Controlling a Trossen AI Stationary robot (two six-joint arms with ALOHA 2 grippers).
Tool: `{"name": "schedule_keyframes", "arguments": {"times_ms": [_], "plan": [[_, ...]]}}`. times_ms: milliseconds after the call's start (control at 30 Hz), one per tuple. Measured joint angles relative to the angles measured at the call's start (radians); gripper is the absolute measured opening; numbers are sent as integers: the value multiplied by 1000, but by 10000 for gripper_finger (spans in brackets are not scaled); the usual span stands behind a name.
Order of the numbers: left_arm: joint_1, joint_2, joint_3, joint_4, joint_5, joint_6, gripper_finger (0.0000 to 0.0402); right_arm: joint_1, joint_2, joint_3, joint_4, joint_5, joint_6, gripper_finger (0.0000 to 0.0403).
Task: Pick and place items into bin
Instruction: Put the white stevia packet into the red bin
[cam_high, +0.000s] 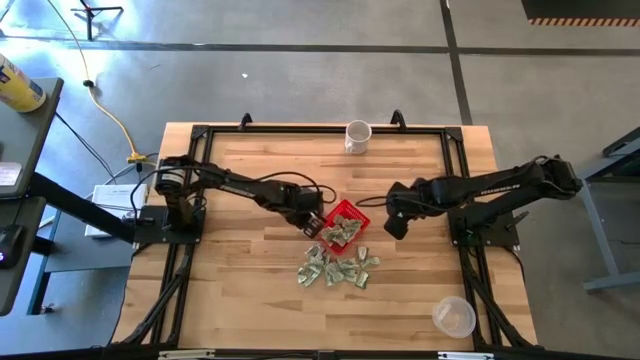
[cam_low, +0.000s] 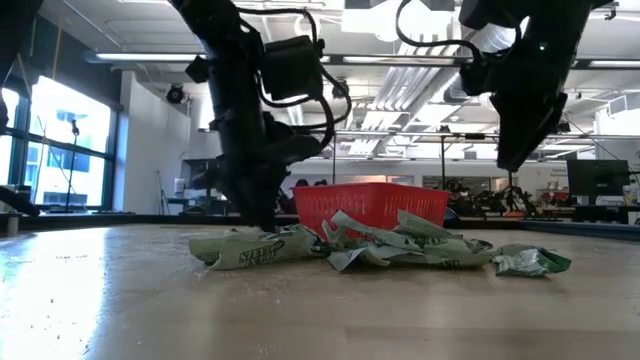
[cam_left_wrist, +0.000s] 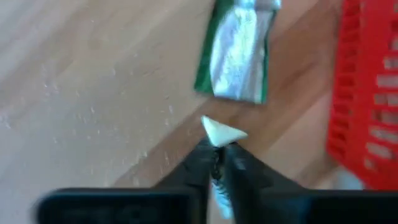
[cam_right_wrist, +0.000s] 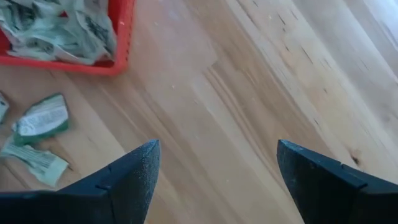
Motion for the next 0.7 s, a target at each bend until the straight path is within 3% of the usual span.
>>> {"name": "schedule_keyframes", "arguments": {"times_ms": [67, 300, 467, 567, 700], "plan": [[9, -21, 19, -27, 13, 43, 23, 4, 0, 0, -15, 4, 12, 312], [70, -124, 190, -9, 77, 140, 32, 7, 0, 0, -44, -2, 15, 312], [38, -84, 280, 186, 309, 209, 23, 52, 0, 0, 30, -118, -73, 312], [6, 13, 274, 192, 318, 269, 58, 129, 7, 0, 119, -143, -150, 312], [-31, 69, 275, 206, 312, 316, 136, 256, 49, 0, 238, -87, -356, 312]]}}
